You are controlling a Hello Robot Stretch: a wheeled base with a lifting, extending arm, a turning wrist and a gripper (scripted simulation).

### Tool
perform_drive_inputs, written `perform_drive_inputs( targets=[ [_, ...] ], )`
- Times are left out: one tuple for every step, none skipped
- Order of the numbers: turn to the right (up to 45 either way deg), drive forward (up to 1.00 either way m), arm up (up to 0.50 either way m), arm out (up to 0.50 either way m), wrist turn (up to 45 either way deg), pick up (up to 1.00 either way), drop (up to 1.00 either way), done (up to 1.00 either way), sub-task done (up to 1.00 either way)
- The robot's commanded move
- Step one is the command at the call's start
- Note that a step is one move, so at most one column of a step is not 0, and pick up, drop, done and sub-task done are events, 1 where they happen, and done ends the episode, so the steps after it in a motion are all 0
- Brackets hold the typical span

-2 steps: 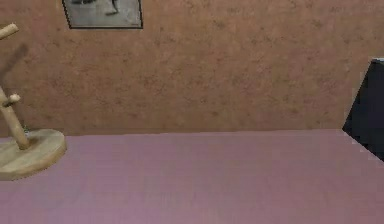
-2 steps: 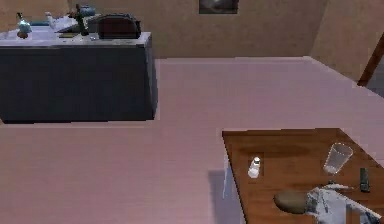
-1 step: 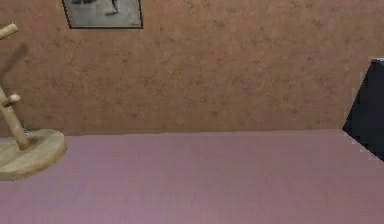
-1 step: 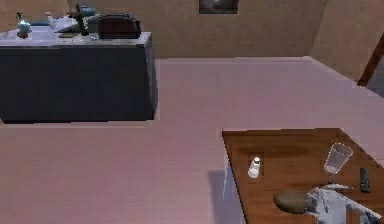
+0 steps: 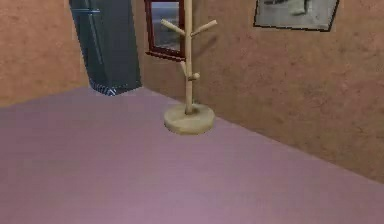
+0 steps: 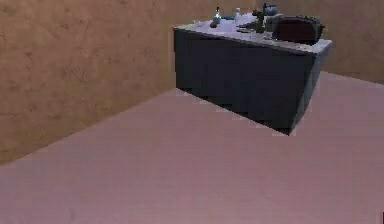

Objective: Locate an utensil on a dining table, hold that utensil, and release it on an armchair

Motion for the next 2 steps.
perform_drive_inputs(
  targets=[
    [-45.0,0.0,0.0,0.0,0.0,0.0,0.0,0.0,0.0],
    [-45.0,0.0,0.0,0.0,0.0,0.0,0.0,0.0,0.0]
  ],
)
